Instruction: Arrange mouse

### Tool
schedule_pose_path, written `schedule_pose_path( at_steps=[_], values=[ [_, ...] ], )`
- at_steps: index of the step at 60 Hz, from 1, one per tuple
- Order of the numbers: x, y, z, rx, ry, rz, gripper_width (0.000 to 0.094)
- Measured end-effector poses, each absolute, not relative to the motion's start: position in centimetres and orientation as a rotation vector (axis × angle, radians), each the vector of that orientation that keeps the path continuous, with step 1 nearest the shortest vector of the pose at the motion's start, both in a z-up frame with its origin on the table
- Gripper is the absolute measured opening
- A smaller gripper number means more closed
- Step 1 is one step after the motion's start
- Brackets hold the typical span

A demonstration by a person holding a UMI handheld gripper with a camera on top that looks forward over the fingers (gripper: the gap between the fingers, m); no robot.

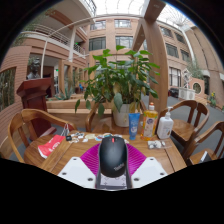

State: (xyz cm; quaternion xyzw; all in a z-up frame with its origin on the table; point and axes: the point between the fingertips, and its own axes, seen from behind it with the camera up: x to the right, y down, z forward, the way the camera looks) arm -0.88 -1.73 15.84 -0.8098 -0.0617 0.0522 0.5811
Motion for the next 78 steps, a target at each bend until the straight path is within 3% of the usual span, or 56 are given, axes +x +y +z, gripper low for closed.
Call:
schedule_pose_path(
  at_steps=[6, 12, 23, 26, 32, 35, 39, 54, 64, 78],
  values=[
    [3.7, -0.4, 7.9, -2.042, -0.125, 0.0, 0.0344],
    [5.6, -1.0, 2.8, -2.14, -0.105, -0.006, 0.0358],
    [6.5, -2.2, -1.3, -2.24, -0.063, 0.045, 0.0452],
    [6.4, -2.3, -0.8, -2.237, -0.064, 0.042, 0.0506],
    [7.2, -3.1, 1.6, -2.204, -0.066, -0.002, 0.087],
    [7.2, -3.9, 3.0, -2.181, -0.059, -0.014, 0.0825],
    [7.3, -5.3, 5.4, -2.156, -0.048, -0.026, 0.0867],
    [6.9, -11.4, 12.8, -2.062, -0.067, -0.075, 0.0853],
    [6.3, -15.4, 15.1, -2.043, -0.075, -0.074, 0.0853],
    [5.4, -19.5, 15.1, -2.059, -0.079, -0.046, 0.0852]
  ],
)
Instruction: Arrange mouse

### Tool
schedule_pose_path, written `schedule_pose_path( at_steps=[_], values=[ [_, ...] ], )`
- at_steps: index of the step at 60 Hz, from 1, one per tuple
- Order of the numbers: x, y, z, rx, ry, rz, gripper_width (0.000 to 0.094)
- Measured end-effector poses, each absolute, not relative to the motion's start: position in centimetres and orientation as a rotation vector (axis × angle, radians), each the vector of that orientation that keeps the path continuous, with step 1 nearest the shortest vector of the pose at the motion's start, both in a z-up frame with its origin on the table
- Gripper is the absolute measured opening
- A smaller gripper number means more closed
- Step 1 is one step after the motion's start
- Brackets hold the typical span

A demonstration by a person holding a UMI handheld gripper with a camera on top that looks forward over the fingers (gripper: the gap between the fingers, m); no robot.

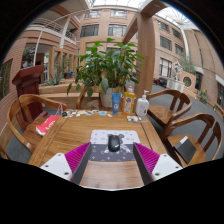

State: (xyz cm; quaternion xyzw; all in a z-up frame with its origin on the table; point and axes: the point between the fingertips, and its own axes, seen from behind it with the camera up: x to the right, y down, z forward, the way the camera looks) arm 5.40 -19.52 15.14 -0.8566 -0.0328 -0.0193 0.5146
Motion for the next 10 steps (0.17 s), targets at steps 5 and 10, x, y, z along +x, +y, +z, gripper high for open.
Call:
schedule_pose_path(
  at_steps=[5, 10],
  values=[
    [5.22, -20.08, 15.35, -2.051, -0.066, -0.028, 0.0854],
    [5.42, -20.26, 15.33, -2.05, -0.071, -0.042, 0.0855]
  ],
)
